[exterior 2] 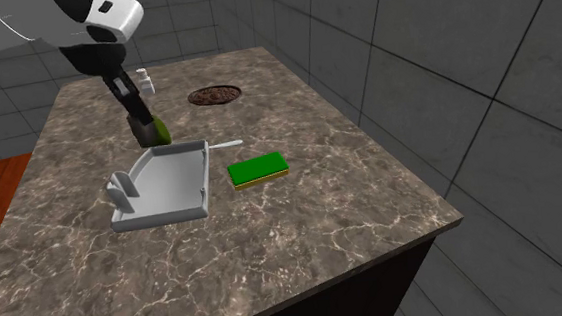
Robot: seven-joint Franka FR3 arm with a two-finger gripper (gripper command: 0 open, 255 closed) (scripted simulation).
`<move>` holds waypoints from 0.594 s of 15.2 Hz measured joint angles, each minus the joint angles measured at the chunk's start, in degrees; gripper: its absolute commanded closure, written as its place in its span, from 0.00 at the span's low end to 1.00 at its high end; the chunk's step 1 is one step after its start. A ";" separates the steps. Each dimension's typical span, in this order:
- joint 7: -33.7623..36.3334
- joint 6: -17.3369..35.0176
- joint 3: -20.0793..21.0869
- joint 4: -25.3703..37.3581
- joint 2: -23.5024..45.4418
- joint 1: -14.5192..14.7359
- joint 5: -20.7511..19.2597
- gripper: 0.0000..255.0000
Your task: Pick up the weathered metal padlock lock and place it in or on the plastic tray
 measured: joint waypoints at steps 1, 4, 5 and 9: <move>0.17 0.72 -0.05 -0.63 0.12 -0.01 -0.17 1.00; 0.81 2.91 -0.19 -2.56 0.48 0.03 -0.78 1.00; 0.95 3.77 -0.28 -3.27 0.66 -0.02 -1.00 1.00; 1.97 6.28 -0.57 -4.83 1.84 0.19 -2.24 1.00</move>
